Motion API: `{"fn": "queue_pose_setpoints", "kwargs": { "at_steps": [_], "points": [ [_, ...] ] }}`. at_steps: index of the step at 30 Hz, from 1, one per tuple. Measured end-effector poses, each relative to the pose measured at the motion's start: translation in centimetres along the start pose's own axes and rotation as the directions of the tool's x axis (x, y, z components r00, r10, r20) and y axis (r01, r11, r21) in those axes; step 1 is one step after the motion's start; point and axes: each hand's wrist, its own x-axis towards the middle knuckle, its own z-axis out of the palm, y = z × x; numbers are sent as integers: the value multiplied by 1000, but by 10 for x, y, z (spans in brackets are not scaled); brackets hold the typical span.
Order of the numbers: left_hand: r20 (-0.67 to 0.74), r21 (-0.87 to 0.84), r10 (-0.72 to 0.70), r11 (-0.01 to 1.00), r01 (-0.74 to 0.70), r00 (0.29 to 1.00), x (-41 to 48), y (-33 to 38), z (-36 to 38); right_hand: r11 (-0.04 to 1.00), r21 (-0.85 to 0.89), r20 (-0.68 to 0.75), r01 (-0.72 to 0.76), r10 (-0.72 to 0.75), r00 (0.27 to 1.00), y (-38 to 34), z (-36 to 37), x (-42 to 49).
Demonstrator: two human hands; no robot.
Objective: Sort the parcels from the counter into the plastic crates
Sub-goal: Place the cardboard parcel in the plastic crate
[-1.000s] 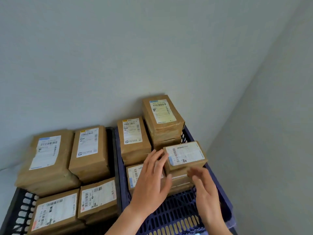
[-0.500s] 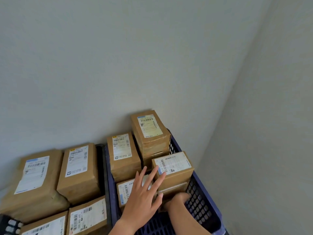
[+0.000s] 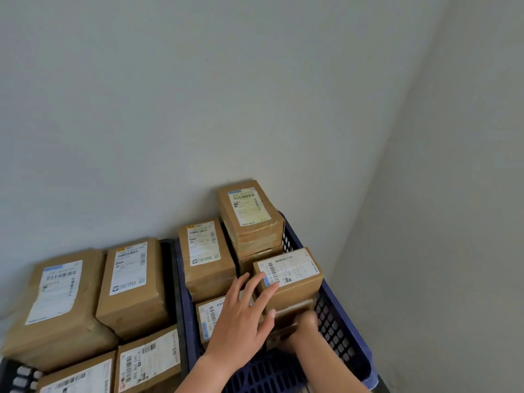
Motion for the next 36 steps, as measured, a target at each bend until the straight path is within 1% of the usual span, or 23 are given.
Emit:
{"fn": "queue_pose_setpoints", "kwargs": {
  "at_steps": [1, 3, 4, 5, 6, 7, 8, 10, 12, 13, 15, 17, 19, 20, 22, 25, 28, 31, 34, 36],
  "points": [
    [9, -19, -6, 1000, 7, 1000, 0, 2, -4, 999, 11, 37, -47, 47, 998, 1, -7, 3],
    [16, -82, -11, 997, 13, 1000, -2, 5, -12, 988, -116, 86, -106, 117, 989, 1, -17, -11],
    [17, -144, -23, 989, 25, 1000, -4, 8, -17, 967, -252, 87, -46, 70, 994, 2, -26, -19],
    [13, -233, -47, 971, 49, 999, -8, 10, -23, 936, -352, 96, 8, 27, 995, 2, -30, -25],
    [-1, -344, -86, 936, 80, 996, -14, 12, -29, 878, -464, 145, 118, -57, 988, 1, -38, -33],
    [-24, -467, -136, 877, 109, 990, -21, 14, -35, 805, -543, 200, 241, -155, 968, 0, -46, -43],
    [-40, -581, -199, 802, 139, 979, -30, 14, -40, 731, -573, 266, 371, -262, 928, -2, -53, -56],
    [-43, -739, -338, 644, 198, 940, -50, 12, -47, 612, -561, 354, 557, -431, 830, -6, -66, -80],
    [-9, -836, -467, 489, 250, 884, -67, 8, -49, 539, -507, 425, 673, -523, 739, -7, -71, -97],
    [0, -870, -510, 423, 252, 860, -75, 4, -47, 523, -475, 442, 707, -554, 706, -6, -72, -98],
    [32, -905, -565, 333, 263, 825, -85, -3, -41, 517, -417, 438, 747, -606, 664, -2, -72, -94],
    [96, -906, -597, 278, 318, 796, -91, -8, -35, 522, -417, 423, 744, -613, 667, 1, -72, -84],
    [158, -889, -605, 257, 379, 780, -92, -16, -30, 554, -407, 394, 726, -611, 687, 4, -70, -76],
    [183, -873, -599, 265, 409, 780, -92, -21, -27, 569, -409, 374, 714, -609, 699, 4, -69, -74],
    [220, -843, -572, 296, 449, 790, -88, -26, -24, 570, -415, 343, 709, -624, 702, 2, -69, -67],
    [239, -851, -542, 283, 443, 805, -82, -31, -15, 579, -423, 337, 697, -614, 714, -2, -69, -63],
    [237, -866, -562, 247, 435, 792, -81, -32, -11, 553, -438, 382, 708, -599, 704, -2, -70, -63],
    [164, -912, -610, 206, 355, 776, -83, -27, -14, 502, -450, 420, 738, -610, 671, 0, -68, -69],
    [29, -934, -651, 253, 253, 759, -88, -16, -32, 439, -470, 455, 766, -623, 636, 3, -61, -78],
    [-10, -933, -636, 283, 221, 772, -91, -17, -44, 406, -475, 475, 781, -628, 616, 5, -55, -82]
  ]
}}
